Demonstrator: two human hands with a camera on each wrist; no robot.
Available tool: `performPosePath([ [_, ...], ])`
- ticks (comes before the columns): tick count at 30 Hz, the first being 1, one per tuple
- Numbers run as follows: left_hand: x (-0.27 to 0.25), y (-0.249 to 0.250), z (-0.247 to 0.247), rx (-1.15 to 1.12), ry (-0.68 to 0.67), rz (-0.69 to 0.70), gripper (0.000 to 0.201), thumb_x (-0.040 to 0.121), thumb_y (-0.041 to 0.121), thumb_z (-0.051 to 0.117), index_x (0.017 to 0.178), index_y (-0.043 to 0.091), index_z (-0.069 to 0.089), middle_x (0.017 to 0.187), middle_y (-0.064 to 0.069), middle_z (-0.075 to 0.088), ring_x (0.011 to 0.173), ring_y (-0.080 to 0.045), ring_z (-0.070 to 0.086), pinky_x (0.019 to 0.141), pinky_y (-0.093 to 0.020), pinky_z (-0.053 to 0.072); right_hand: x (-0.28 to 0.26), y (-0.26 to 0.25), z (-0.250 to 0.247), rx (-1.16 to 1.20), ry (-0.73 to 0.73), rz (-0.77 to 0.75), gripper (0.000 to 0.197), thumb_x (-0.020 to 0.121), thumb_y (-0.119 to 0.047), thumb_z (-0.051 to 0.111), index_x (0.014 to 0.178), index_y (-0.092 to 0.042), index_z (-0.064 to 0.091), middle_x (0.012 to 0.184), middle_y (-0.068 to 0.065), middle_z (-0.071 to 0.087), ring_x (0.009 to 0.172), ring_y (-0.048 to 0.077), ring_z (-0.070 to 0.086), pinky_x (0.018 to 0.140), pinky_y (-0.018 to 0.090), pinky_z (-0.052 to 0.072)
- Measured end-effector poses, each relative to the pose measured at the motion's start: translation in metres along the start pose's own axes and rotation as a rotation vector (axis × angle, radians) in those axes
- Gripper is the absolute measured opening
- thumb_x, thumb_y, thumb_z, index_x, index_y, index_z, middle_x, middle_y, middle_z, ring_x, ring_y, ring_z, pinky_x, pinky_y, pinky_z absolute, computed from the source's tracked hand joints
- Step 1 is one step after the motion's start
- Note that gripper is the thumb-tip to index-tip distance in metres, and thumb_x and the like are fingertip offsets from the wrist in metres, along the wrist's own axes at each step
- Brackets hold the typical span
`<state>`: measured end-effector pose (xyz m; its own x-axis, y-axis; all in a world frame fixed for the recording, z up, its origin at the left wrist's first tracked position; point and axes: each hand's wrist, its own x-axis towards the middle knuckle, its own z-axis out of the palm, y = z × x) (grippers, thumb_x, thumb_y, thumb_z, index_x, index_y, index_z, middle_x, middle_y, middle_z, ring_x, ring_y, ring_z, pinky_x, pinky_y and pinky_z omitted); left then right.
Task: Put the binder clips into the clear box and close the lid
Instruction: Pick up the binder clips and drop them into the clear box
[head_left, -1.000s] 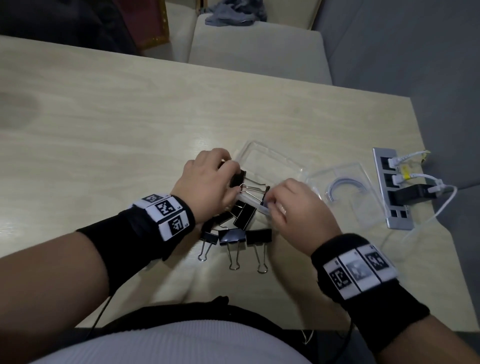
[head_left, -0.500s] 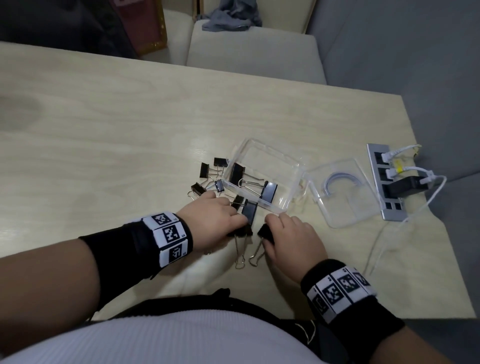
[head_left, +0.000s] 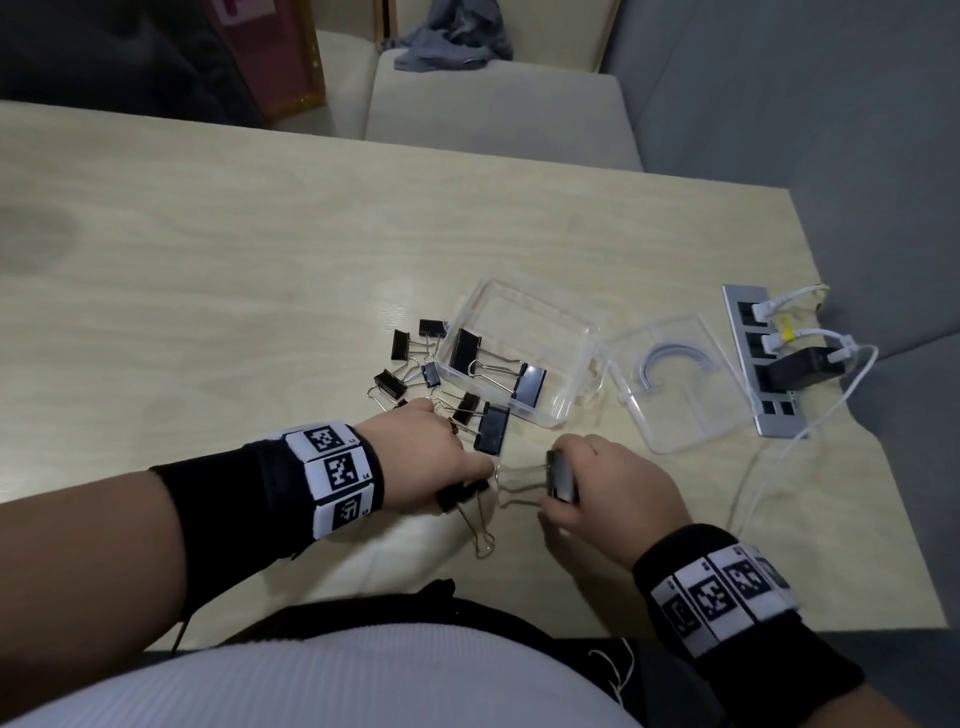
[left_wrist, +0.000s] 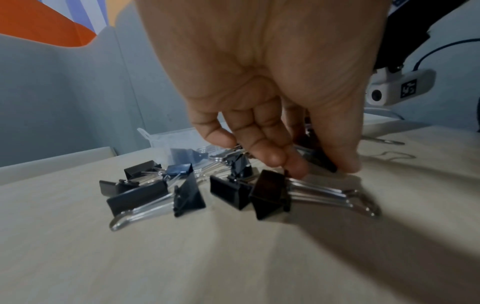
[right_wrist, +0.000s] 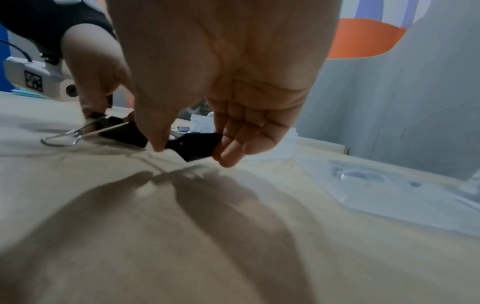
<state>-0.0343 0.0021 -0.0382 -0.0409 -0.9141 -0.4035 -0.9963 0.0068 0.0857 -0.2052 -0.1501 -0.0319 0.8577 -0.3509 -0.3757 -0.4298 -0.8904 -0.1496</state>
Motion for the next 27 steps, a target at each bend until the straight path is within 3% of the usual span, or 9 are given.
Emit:
performPosePath([
  [3, -0.002, -0.005, -0.008, -0.074, 0.035, -0.041, 0.051, 0.079, 0.051, 0.058, 0.123, 0.030, 0.044, 0.100, 0.002, 0.068, 0.093, -0.027, 0.062, 0.080, -0.038, 0.041, -0.001, 0.012, -0.016, 0.089, 0.204, 0.019, 0.045, 0.072, -0.050, 0.066, 0.108, -0.023, 0.058, 0.091, -0.001, 0.065, 0.082, 0.023, 0.062, 0.062, 0.033, 0.049],
  [5, -0.004, -0.012, -0.018, -0.145, 0.122, -0.139, 0.057, 0.075, 0.059, 0.060, 0.121, 0.027, 0.048, 0.103, 0.002, 0.068, 0.093, -0.026, 0.063, 0.079, -0.036, 0.046, 0.005, 0.018, -0.026, 0.138, 0.294, 0.071, 0.044, 0.072, -0.054, 0.064, 0.104, -0.024, 0.060, 0.089, -0.002, 0.065, 0.079, 0.021, 0.061, 0.062, 0.034, 0.050],
  [8, 0.000, -0.027, -0.034, -0.270, 0.256, -0.358, 0.061, 0.073, 0.059, 0.066, 0.120, 0.024, 0.051, 0.101, 0.001, 0.068, 0.092, -0.024, 0.063, 0.078, -0.035, 0.051, 0.027, 0.020, -0.034, 0.105, 0.258, 0.146, 0.051, 0.077, -0.063, 0.055, 0.110, -0.024, 0.057, 0.097, -0.002, 0.064, 0.086, 0.019, 0.061, 0.067, 0.035, 0.052],
  [12, 0.016, -0.043, -0.043, -0.468, 0.329, -0.566, 0.056, 0.073, 0.048, 0.073, 0.117, 0.020, 0.052, 0.095, -0.001, 0.068, 0.089, -0.025, 0.063, 0.071, -0.032, 0.048, 0.054, 0.007, -0.036, 0.103, 0.191, 0.195, 0.055, 0.078, -0.062, 0.057, 0.113, -0.020, 0.055, 0.106, 0.005, 0.063, 0.091, 0.025, 0.061, 0.074, 0.037, 0.053],
  [15, 0.029, -0.047, -0.039, -0.493, 0.306, -0.598, 0.056, 0.072, 0.045, 0.075, 0.116, 0.019, 0.052, 0.095, -0.003, 0.068, 0.088, -0.026, 0.063, 0.071, -0.034, 0.049, 0.064, -0.002, -0.036, 0.099, 0.150, 0.177, 0.055, 0.080, -0.061, 0.058, 0.114, -0.018, 0.054, 0.108, 0.007, 0.062, 0.093, 0.028, 0.061, 0.074, 0.037, 0.051],
  [21, 0.044, -0.052, -0.034, -0.456, 0.278, -0.581, 0.065, 0.075, 0.045, 0.074, 0.129, 0.019, 0.049, 0.105, -0.007, 0.069, 0.100, -0.030, 0.063, 0.082, -0.038, 0.052, 0.060, -0.001, -0.039, 0.148, 0.145, 0.184, 0.066, 0.081, -0.055, 0.061, 0.132, -0.016, 0.041, 0.119, 0.010, 0.057, 0.103, 0.031, 0.059, 0.080, 0.040, 0.049],
  [24, 0.042, -0.053, -0.033, -0.387, 0.255, -0.534, 0.056, 0.079, 0.046, 0.067, 0.128, 0.024, 0.051, 0.107, -0.006, 0.065, 0.102, -0.031, 0.061, 0.083, -0.041, 0.052, 0.047, -0.001, -0.035, 0.215, 0.209, 0.143, 0.050, 0.083, -0.045, 0.062, 0.124, -0.020, 0.048, 0.108, 0.005, 0.058, 0.091, 0.027, 0.059, 0.070, 0.035, 0.047],
  [27, 0.038, -0.051, -0.031, -0.344, 0.239, -0.526, 0.051, 0.082, 0.045, 0.061, 0.129, 0.027, 0.052, 0.111, -0.007, 0.059, 0.105, -0.032, 0.056, 0.084, -0.043, 0.051, 0.037, -0.012, -0.019, 0.239, 0.231, -0.075, 0.023, 0.085, -0.032, 0.058, 0.103, -0.019, 0.059, 0.097, 0.003, 0.060, 0.087, 0.027, 0.058, 0.070, 0.035, 0.045],
])
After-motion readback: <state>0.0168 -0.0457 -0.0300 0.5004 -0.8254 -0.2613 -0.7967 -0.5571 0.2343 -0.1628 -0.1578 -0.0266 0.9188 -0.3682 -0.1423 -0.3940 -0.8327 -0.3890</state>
